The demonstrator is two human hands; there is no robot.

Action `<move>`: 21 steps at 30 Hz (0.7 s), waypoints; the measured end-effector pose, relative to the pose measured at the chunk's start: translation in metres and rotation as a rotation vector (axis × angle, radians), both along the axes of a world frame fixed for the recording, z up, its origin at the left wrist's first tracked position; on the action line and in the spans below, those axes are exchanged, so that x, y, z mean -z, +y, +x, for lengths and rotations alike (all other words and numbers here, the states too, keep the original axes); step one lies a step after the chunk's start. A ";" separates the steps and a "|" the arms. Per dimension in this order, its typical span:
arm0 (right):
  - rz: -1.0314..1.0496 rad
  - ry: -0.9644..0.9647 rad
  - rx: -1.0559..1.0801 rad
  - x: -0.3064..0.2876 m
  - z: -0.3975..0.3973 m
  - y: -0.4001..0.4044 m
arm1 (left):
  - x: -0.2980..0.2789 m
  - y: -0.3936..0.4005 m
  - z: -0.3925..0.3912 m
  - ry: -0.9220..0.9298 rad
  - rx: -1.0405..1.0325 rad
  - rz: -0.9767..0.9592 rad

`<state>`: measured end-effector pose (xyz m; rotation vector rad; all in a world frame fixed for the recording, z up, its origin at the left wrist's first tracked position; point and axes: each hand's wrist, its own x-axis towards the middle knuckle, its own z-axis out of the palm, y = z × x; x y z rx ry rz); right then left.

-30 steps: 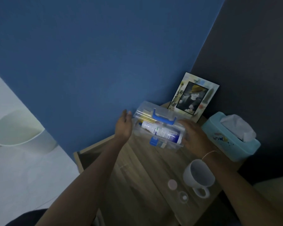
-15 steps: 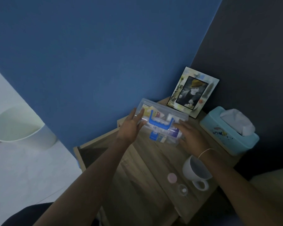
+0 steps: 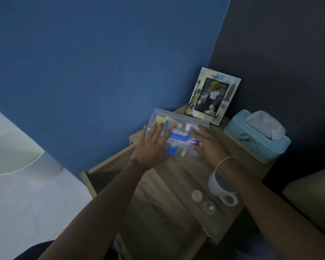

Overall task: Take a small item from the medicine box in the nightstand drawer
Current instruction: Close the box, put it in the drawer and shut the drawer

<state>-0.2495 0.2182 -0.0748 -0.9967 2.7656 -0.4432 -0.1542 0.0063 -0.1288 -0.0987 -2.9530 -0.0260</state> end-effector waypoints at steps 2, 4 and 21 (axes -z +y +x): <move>0.030 -0.001 0.006 0.003 0.000 -0.001 | 0.001 0.006 -0.002 -0.027 -0.050 0.004; 0.036 -0.004 0.022 0.002 0.000 -0.002 | 0.002 0.011 -0.004 -0.017 -0.084 0.036; -0.085 -0.022 0.048 -0.002 0.008 0.000 | -0.003 0.012 -0.010 0.233 -0.143 0.340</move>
